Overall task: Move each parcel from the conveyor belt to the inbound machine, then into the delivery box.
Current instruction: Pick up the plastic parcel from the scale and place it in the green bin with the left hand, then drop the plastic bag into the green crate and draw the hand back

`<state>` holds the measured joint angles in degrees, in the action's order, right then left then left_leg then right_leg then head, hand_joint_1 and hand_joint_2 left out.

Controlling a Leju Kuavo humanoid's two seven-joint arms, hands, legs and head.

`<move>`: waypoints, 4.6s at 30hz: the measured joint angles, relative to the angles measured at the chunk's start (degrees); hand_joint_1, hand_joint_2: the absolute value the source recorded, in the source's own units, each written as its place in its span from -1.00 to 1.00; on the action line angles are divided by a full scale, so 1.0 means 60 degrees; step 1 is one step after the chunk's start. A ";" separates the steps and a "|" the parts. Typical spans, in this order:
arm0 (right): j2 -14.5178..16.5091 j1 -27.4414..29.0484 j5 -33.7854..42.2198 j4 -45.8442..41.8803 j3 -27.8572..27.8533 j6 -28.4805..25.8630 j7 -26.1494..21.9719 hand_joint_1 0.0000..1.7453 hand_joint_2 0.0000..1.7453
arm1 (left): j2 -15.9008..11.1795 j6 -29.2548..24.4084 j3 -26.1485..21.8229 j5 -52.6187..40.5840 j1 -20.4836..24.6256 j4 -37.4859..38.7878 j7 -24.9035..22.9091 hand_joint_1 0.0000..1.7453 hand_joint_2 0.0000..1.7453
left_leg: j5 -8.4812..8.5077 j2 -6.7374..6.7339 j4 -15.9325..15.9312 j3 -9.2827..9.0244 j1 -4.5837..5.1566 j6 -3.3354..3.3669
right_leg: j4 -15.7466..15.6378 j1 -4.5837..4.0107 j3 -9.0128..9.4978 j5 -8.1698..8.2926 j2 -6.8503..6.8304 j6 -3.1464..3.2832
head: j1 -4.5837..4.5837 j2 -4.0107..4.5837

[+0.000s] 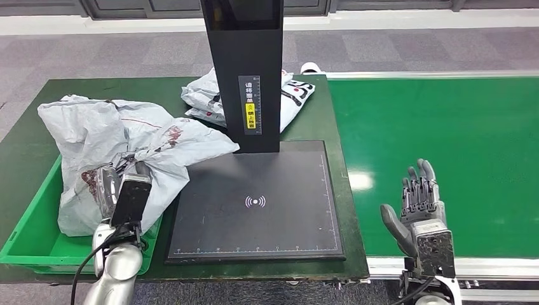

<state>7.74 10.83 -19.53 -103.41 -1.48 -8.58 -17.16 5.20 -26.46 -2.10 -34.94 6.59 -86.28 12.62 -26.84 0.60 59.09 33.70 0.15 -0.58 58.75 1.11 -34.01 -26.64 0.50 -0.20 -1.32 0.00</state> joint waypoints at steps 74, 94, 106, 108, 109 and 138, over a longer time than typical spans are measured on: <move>0.0408 0.0230 -0.0319 0.0805 -0.1084 0.1070 0.0207 -1.00 1.00 | -0.0832 -0.2046 -0.5035 -0.2572 0.1530 0.2662 -0.0712 -1.00 -1.00 | -0.0032 -0.0059 -0.0151 -0.0226 0.0044 -0.0103 | 0.0004 0.0044 0.0110 -0.0074 0.0078 0.0085 | -0.0001 0.0001; 0.0629 0.0409 -0.0585 0.0573 -0.1237 0.1229 0.0223 -1.00 1.00 | -0.0009 0.1436 -0.5293 -0.7510 0.0061 -0.0599 -0.4577 -1.00 -1.00 | -0.0030 -0.0051 -0.0127 -0.0162 0.0022 -0.0098 | -0.0013 -0.0007 0.0072 -0.0059 0.0061 0.0089 | -0.0001 0.0001; 0.0857 0.0658 -0.0633 0.0273 -0.1524 0.1453 0.0164 -1.00 1.00 | -0.0447 0.3799 -0.4591 0.0544 0.0488 0.0416 0.0028 -1.00 1.00 | -0.0031 -0.0057 -0.0124 -0.0159 0.0022 -0.0096 | -0.0014 0.0002 0.0069 -0.0053 0.0067 0.0093 | -0.0001 0.0000; 0.0881 0.0661 -0.0648 0.0267 -0.1554 0.1490 0.0127 -1.00 1.00 | -0.0363 0.4249 -0.4192 0.1967 0.0284 0.0027 0.0515 -1.00 1.00 | -0.0035 -0.0060 -0.0124 -0.0159 0.0022 -0.0093 | -0.0015 0.0009 0.0066 -0.0053 0.0070 0.0093 | -0.0002 0.0000; 0.0882 0.0647 -0.0662 0.0269 -0.1556 0.1493 0.0109 -1.00 1.00 | -0.0289 0.4403 -0.3941 0.2395 0.0123 -0.0236 0.0672 -1.00 1.00 | -0.0037 -0.0058 -0.0124 -0.0159 0.0023 -0.0090 | -0.0016 0.0012 0.0066 -0.0054 0.0069 0.0091 | -0.0002 0.0000; 0.0862 0.0141 -0.0914 0.0957 -0.1101 0.1365 0.0404 -1.00 1.00 | 0.0917 0.3944 0.1837 0.3319 -0.2067 -0.2939 0.1306 -1.00 1.00 | -0.0049 -0.0042 -0.0121 -0.0144 0.0032 -0.0064 | -0.0026 0.0026 0.0079 -0.0062 0.0030 0.0074 | -0.0001 0.0001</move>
<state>12.92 11.68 -25.02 -97.66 -8.08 -0.39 -14.74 10.71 -2.80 8.92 -15.02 -5.81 -103.91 20.46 -27.14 0.35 58.36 32.84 0.34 -0.97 58.60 1.26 -33.53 -27.01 0.68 0.25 -1.33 0.01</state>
